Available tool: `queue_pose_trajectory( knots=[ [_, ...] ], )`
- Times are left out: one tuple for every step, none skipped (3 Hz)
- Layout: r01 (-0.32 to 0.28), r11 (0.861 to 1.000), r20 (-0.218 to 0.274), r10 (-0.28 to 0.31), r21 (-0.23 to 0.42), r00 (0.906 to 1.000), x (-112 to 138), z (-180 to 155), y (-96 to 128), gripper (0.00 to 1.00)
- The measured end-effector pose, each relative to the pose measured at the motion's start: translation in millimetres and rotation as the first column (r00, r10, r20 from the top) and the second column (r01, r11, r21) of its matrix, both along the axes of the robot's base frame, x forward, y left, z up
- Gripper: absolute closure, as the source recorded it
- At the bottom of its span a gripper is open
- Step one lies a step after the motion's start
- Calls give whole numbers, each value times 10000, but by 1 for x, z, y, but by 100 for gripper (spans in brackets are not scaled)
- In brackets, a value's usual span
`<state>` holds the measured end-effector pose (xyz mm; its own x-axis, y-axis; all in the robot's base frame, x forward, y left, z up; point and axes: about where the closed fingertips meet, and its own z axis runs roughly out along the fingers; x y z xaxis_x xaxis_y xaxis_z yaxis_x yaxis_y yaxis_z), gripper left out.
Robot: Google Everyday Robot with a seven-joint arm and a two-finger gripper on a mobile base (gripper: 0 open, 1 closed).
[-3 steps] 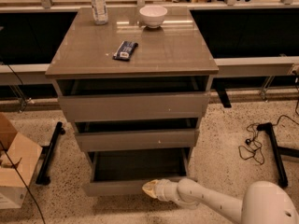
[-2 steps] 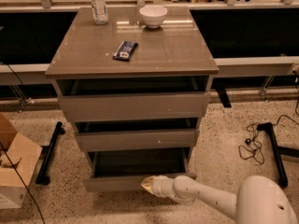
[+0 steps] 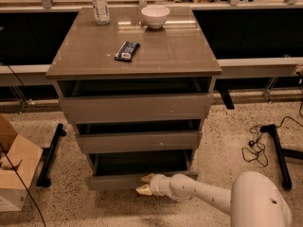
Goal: Close bottom drawer
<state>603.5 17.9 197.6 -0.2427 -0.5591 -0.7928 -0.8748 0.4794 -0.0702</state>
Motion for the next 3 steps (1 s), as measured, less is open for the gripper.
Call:
queue_pose_trajectory(
  knots=[
    [19, 10000, 206, -18, -45, 9998, 11, 4, 2, 0],
    [-18, 10000, 335, 16, 36, 9994, 25, 7, 6, 0],
    [-125, 9990, 147, 118, 428, 9998, 40, 9, 14, 0]
  ],
)
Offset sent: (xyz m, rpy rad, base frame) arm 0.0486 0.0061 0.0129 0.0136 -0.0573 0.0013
